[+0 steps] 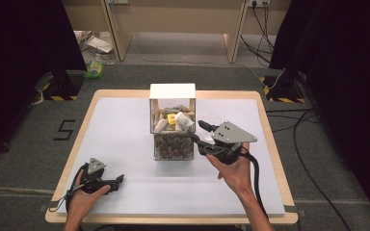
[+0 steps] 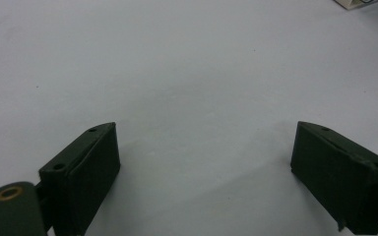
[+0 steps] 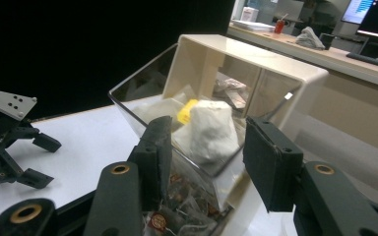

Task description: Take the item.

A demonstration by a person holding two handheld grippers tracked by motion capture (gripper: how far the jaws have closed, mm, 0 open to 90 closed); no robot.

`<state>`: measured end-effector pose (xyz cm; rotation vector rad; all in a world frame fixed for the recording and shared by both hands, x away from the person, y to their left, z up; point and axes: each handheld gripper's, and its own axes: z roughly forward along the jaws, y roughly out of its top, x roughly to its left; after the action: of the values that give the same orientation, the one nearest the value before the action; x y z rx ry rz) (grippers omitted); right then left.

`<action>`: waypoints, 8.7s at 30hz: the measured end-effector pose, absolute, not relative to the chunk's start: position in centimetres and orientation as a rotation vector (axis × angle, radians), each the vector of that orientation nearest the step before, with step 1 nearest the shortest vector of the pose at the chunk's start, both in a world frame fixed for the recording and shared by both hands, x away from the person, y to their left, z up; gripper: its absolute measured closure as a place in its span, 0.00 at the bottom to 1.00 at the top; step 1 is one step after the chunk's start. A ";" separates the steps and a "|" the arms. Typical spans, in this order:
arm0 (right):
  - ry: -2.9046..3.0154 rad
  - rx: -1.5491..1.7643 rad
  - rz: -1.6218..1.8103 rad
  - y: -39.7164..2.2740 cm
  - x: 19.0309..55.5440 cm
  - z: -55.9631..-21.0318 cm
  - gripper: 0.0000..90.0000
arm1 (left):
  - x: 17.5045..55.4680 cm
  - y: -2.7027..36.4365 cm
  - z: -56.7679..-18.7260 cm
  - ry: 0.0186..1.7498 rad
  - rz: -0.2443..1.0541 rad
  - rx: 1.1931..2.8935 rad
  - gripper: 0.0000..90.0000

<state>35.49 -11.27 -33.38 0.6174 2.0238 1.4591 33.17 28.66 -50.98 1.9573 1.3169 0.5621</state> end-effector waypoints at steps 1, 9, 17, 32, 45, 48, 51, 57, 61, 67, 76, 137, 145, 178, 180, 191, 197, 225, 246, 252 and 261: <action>2.026 0.613 1.458 -11.0 35.6 -33.3 0.62 | 33.2 28.6 -51.0 1.317 0.563 1.955 0.11; 2.044 0.601 1.438 -9.2 36.9 -32.7 0.65 | 33.2 28.6 -51.0 1.317 0.562 1.955 0.11; 2.056 0.609 1.382 -7.9 38.0 -32.7 0.66 | 33.2 28.7 -51.0 1.317 0.562 1.957 0.11; 2.101 0.604 1.278 -5.7 39.6 -32.9 0.68 | 33.2 28.7 -51.0 1.317 0.561 1.954 0.11; 2.114 0.575 1.179 -5.5 40.4 -33.3 1.00 | 33.2 28.7 -51.0 1.318 0.560 1.956 0.11; 2.118 0.569 1.189 -5.6 40.5 -33.1 1.00 | 33.2 28.7 -51.0 1.318 0.560 1.956 0.11; 2.117 0.570 1.204 -5.7 40.5 -33.0 1.00 | 33.2 28.7 -51.0 1.318 0.559 1.955 0.11; 2.099 0.575 1.233 -6.0 40.4 -32.5 1.00 | 33.2 28.7 -51.0 1.318 0.560 1.956 0.11; 2.091 0.579 1.253 -6.1 40.4 -32.2 1.00 | 33.2 28.7 -51.0 1.318 0.560 1.956 0.11; 2.071 0.577 1.283 -6.4 40.4 -31.9 1.00 | 33.2 28.7 -51.0 1.317 0.559 1.959 0.11; 2.053 0.568 1.312 -6.5 40.1 -31.1 1.00 | 33.2 28.7 -51.0 1.318 0.561 1.956 0.11; 1.814 0.691 1.410 -15.5 39.5 -25.6 1.00 | 33.2 28.7 -51.0 1.317 0.561 1.960 0.11; 1.807 0.730 1.383 -16.8 40.1 -26.6 1.00 | 33.2 28.7 -51.0 1.317 0.560 1.959 0.11; 1.841 0.822 1.334 -17.5 43.1 -31.6 1.00 | 33.2 28.7 -51.0 1.317 0.561 1.959 0.11; 1.845 0.824 1.333 -17.4 43.2 -31.8 1.00 | 33.2 28.7 -51.0 1.317 0.561 1.959 0.11; 1.865 0.846 1.336 -17.0 43.9 -33.3 1.00 | 33.2 28.7 -51.0 1.317 0.561 1.959 0.11; 1.871 0.846 1.322 -16.7 44.4 -33.9 1.00 | 33.2 28.7 -51.0 1.317 0.561 1.959 0.11; 1.946 0.913 1.265 -15.0 46.9 -37.5 1.00 | 33.2 28.7 -51.0 1.317 0.560 1.958 0.11; 1.961 0.971 1.249 -14.9 48.2 -40.3 1.00 | 33.2 28.7 -51.0 1.317 0.561 1.956 0.11; 1.977 0.975 1.222 -14.7 48.6 -40.9 1.00 | 33.2 28.7 -51.0 1.316 0.561 1.956 0.11; 1.987 0.992 1.200 -14.6 49.0 -41.4 1.00 | 33.2 28.7 -51.0 1.317 0.561 1.956 0.11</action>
<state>48.97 -14.58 -41.41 0.9921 1.9873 1.2002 33.17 28.66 -50.98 1.9562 1.3165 0.5608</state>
